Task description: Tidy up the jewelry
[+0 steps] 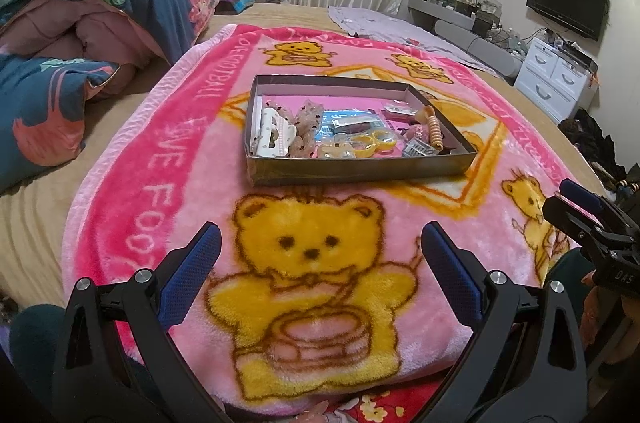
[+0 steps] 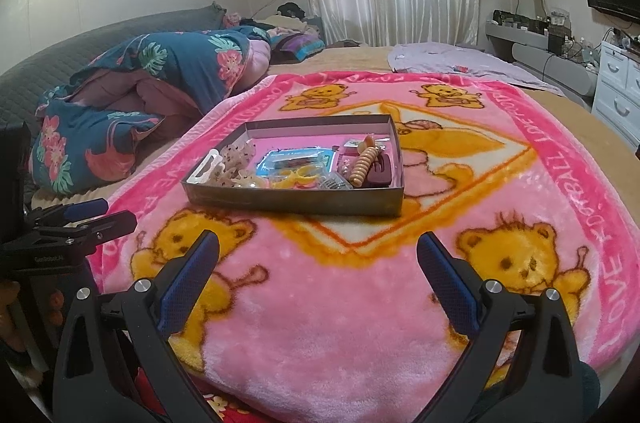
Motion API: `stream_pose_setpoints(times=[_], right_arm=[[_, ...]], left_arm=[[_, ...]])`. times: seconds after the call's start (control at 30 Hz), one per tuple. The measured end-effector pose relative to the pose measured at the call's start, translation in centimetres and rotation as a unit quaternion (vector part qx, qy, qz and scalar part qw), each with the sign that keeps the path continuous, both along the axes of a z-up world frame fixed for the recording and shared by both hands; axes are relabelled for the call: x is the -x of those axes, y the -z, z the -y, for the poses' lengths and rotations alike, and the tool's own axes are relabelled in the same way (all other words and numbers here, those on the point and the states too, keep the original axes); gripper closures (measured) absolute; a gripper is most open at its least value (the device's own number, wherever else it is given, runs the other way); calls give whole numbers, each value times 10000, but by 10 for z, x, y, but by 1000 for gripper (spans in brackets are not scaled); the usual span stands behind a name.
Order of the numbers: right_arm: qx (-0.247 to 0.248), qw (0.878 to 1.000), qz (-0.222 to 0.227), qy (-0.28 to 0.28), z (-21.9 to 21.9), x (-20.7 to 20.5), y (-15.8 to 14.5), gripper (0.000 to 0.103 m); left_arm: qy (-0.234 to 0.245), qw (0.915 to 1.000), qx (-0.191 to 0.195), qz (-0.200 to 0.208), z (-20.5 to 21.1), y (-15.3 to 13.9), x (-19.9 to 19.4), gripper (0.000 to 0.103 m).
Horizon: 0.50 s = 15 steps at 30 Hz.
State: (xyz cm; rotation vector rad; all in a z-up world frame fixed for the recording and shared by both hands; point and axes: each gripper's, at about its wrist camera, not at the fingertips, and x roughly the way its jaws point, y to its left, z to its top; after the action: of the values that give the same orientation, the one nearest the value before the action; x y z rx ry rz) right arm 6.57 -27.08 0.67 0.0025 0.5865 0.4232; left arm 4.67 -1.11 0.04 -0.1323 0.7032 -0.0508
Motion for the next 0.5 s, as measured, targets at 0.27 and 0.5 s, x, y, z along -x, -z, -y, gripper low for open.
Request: stream_pose_setpoints(times=[0.27,0.5], right_arm=[[-1,10000,0,-2,0,0,0,4],[6,10000,-11,4,0,0,0,4]], left_arm=[[8,10000,-25,25,-2,-5,2,9],[2,10000,-32,29,-2,-5,2,9]])
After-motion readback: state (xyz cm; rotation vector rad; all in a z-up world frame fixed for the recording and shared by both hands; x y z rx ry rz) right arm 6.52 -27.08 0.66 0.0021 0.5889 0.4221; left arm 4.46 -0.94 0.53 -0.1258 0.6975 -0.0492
